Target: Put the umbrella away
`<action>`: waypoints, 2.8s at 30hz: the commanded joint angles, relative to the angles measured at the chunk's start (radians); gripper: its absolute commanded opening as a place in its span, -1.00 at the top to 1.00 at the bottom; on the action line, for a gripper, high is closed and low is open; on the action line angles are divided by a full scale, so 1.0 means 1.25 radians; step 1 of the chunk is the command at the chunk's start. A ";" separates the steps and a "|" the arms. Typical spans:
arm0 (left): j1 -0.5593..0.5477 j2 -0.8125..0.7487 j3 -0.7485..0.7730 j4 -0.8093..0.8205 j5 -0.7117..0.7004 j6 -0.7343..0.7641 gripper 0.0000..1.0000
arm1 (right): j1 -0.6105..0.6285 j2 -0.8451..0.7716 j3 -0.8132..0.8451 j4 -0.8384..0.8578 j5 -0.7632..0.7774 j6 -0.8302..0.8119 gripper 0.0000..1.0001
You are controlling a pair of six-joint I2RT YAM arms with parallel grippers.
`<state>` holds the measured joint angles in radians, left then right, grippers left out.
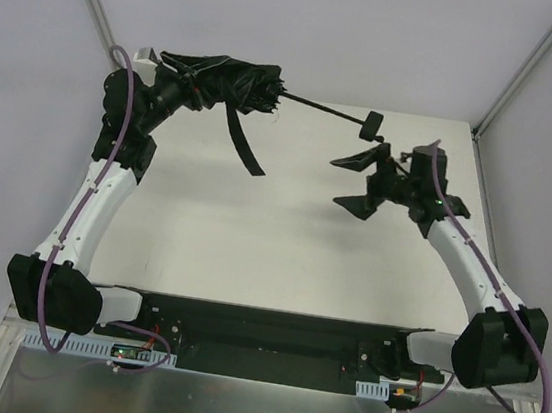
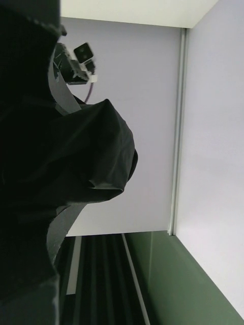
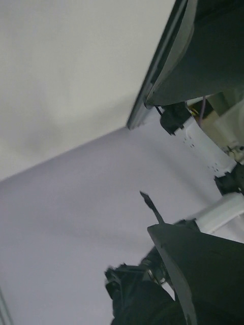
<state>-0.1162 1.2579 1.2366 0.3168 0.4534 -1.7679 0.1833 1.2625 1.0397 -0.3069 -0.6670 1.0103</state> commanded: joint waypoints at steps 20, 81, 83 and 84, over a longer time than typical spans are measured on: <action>0.002 -0.028 -0.069 0.199 0.109 -0.075 1.00 | 0.437 0.161 0.102 0.315 0.149 0.704 -0.42; -0.103 0.173 -0.149 -0.979 -0.137 0.496 1.00 | 0.385 0.385 0.145 0.635 -0.228 -0.269 1.00; -0.119 0.193 -0.133 -0.991 -0.150 0.501 1.00 | 0.403 0.378 0.178 0.538 -0.213 -0.366 1.00; -0.125 0.212 -0.127 -0.999 -0.156 0.504 1.00 | 0.414 0.374 0.190 0.504 -0.206 -0.408 1.00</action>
<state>-0.2375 1.4723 1.0370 -0.7944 0.4049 -1.2369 0.6670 1.7744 1.1381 0.4915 -0.9432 0.7956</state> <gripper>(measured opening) 0.385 0.007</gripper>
